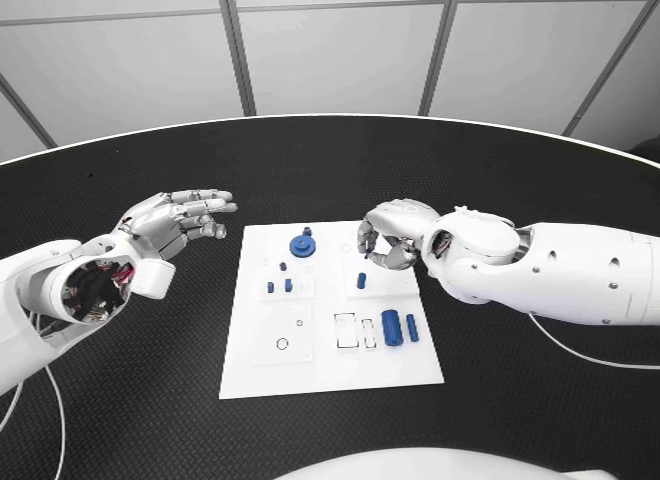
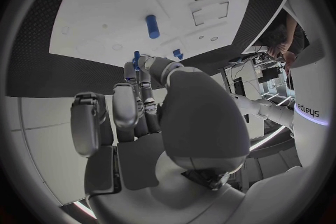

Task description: Assemble the parts on the task board

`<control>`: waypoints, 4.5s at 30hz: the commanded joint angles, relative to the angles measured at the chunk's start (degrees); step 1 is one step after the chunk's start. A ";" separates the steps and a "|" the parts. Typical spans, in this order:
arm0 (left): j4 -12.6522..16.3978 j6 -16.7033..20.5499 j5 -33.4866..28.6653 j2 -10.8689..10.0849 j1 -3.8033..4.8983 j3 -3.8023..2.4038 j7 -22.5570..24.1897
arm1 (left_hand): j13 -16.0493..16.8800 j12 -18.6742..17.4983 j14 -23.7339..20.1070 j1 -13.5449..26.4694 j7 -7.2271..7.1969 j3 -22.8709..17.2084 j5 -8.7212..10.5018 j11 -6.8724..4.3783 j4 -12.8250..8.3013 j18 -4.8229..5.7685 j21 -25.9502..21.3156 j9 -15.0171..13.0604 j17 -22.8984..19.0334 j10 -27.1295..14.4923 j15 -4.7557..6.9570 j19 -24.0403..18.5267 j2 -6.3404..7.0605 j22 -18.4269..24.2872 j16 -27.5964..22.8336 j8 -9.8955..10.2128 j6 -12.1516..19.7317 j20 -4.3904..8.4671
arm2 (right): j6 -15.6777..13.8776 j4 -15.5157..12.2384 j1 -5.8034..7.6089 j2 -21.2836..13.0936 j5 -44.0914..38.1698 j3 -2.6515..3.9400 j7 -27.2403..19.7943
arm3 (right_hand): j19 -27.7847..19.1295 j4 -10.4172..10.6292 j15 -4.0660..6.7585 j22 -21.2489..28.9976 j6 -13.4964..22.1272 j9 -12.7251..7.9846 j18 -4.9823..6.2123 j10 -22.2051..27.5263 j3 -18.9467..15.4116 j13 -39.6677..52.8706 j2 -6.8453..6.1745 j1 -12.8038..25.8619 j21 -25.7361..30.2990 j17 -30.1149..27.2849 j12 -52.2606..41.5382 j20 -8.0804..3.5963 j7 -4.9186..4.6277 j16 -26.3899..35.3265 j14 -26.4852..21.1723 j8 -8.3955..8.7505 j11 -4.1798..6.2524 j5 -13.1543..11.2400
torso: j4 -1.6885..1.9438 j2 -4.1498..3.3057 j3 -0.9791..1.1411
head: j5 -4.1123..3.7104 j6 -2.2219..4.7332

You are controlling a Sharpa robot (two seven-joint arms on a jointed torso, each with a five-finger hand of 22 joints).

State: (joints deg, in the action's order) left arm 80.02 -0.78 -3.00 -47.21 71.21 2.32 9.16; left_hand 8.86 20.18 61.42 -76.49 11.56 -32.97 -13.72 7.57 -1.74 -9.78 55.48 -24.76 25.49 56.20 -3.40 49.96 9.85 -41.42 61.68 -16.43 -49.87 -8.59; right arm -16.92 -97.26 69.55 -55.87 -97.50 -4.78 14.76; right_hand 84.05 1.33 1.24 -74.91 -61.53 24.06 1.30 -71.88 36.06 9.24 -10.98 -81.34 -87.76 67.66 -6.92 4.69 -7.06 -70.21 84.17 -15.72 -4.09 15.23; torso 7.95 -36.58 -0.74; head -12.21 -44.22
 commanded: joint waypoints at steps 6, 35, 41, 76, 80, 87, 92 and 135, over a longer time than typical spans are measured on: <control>-0.35 -0.28 0.00 0.41 -0.01 0.00 -0.01 | -0.08 -0.23 -0.41 -0.70 0.38 0.21 0.03 0.30 -0.08 -0.78 -0.28 0.08 -0.07 0.04 0.11 -0.20 0.01 0.08 -0.32 -0.31 0.10 -0.02 | -0.29 -3.68 0.55 1.95 0.00 0.61 -0.56 | 4.82 -0.42 0.28 -13.70 -0.18 0.11 -0.74 -1.57 0.05 0.12 -0.01 0.57 -0.28 0.09 0.03 -0.23 -0.21 -0.39 2.49 -0.31 1.02 0.34 | 0.21 -0.13 -0.10 | 1.34 0.29; -0.84 -1.05 0.00 1.95 0.00 -0.01 -0.18 | -0.13 -0.23 -0.44 -0.68 0.41 0.30 0.04 0.33 -0.01 -0.76 -0.32 0.11 -0.16 0.04 0.07 -0.23 -0.08 0.09 -0.40 -0.34 0.11 -0.04 | 2.02 5.56 -6.29 16.41 0.01 -0.54 -5.04 | 4.44 -0.55 0.21 -13.24 0.08 0.23 -0.56 -1.36 0.33 0.21 0.12 0.78 0.39 -0.08 0.35 -0.20 -0.35 -0.43 2.44 -0.20 0.90 0.57 | 0.11 -0.22 0.01 | 8.34 -1.34; -0.89 -1.04 0.00 1.94 0.00 -0.01 -0.21 | -0.17 -0.22 -0.45 -0.64 0.41 0.37 0.03 0.33 0.05 -0.76 -0.36 0.12 -0.21 0.06 0.05 -0.24 -0.13 0.11 -0.44 -0.36 0.11 -0.05 | 2.54 5.67 -6.50 16.52 0.01 -0.61 -5.09 | 4.44 -0.55 0.21 -13.24 0.08 0.23 -0.56 -1.36 0.33 0.21 0.12 0.78 0.39 -0.08 0.35 -0.20 -0.35 -0.43 2.44 -0.20 0.90 0.57 | 0.03 -0.20 -0.02 | 8.80 -1.82; -1.15 -1.21 0.00 1.93 0.00 -0.01 -0.39 | -0.17 -0.22 -0.45 -0.64 0.41 0.37 0.03 0.33 0.05 -0.76 -0.36 0.12 -0.21 0.06 0.05 -0.24 -0.13 0.11 -0.44 -0.36 0.11 -0.05 | 4.91 6.41 -6.65 17.40 0.01 -0.97 -4.71 | 4.40 -0.55 0.16 -13.19 0.16 0.32 -0.54 -1.31 0.37 0.27 0.21 1.01 0.46 -0.16 0.49 -0.16 -0.41 -0.45 2.40 -0.19 0.84 0.63 | 0.08 -0.23 -0.04 | 9.00 -2.29; -1.15 -1.22 0.01 1.92 0.00 -0.01 -0.41 | -0.17 -0.22 -0.45 -0.64 0.41 0.37 0.03 0.33 0.05 -0.76 -0.36 0.12 -0.21 0.06 0.05 -0.24 -0.13 0.11 -0.44 -0.36 0.11 -0.05 | 5.21 6.53 -6.69 17.52 0.01 -1.04 -4.62 | 4.40 -0.55 0.16 -13.19 0.16 0.32 -0.54 -1.31 0.37 0.27 0.21 1.01 0.46 -0.16 0.49 -0.16 -0.41 -0.45 2.40 -0.19 0.84 0.63 | 0.07 -0.19 -0.02 | 9.02 -2.38; -1.13 -1.22 0.01 1.89 0.00 -0.01 -0.46 | -0.17 -0.22 -0.45 -0.64 0.41 0.37 0.03 0.33 0.05 -0.76 -0.36 0.12 -0.21 0.06 0.05 -0.24 -0.13 0.11 -0.44 -0.36 0.11 -0.05 | 5.72 6.66 -6.74 17.77 0.01 -1.15 -4.55 | 4.35 -0.53 0.14 -13.14 0.17 0.36 -0.51 -1.31 0.37 0.30 0.26 1.10 0.54 -0.22 0.52 -0.15 -0.41 -0.43 2.38 -0.20 0.83 0.62 | 0.09 -0.21 -0.05 | 9.06 -2.45; -1.10 -1.21 0.01 1.86 0.00 -0.01 -0.50 | -0.17 -0.22 -0.45 -0.64 0.41 0.37 0.03 0.33 0.05 -0.76 -0.36 0.12 -0.21 0.06 0.05 -0.24 -0.13 0.11 -0.44 -0.36 0.11 -0.05 | 6.19 6.88 -6.77 18.03 0.01 -1.27 -4.66 | 4.26 -0.51 0.11 -13.03 0.24 0.47 -0.47 -1.26 0.22 0.37 0.19 1.41 0.70 -0.41 0.65 -0.11 -0.43 -0.35 2.33 -0.21 0.80 0.48 | 0.08 -0.23 -0.10 | 9.12 -2.53; -2.45 -1.56 0.01 2.11 -0.02 0.02 -0.65 | -0.50 -0.08 -0.44 -1.46 0.39 0.51 0.03 0.28 -0.21 -0.77 -0.22 0.28 -0.70 0.30 0.11 -0.29 -0.75 -0.04 -0.74 -0.66 -0.06 0.01 | 0.33 -2.98 -2.89 2.02 -0.69 -0.58 0.66 | 0.46 1.83 -1.88 -7.90 6.66 -1.25 1.48 8.43 -0.62 -2.69 -4.62 7.60 8.51 -5.95 0.23 1.73 -1.78 1.62 0.51 4.65 -1.44 -2.26 | -0.18 0.10 -0.08 | 6.05 -0.46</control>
State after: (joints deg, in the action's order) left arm 77.59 -2.30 -3.00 -45.13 71.19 2.34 8.52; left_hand 8.41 20.18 61.20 -77.74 11.55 -32.64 -13.72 7.57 -1.73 -9.77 55.24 -24.53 24.88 56.20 -3.20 49.96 9.05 -41.39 61.19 -16.70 -49.87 -8.59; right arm -16.49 -100.54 66.37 -52.94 -97.72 -5.37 15.19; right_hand 83.96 3.03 -0.99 -74.92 -54.95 22.78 2.22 -63.48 35.66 6.64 -15.25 -73.88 -79.32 61.79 -6.54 6.64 -9.09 -68.88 83.97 -10.98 -5.53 13.23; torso 7.78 -36.53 -0.77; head -5.72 -44.91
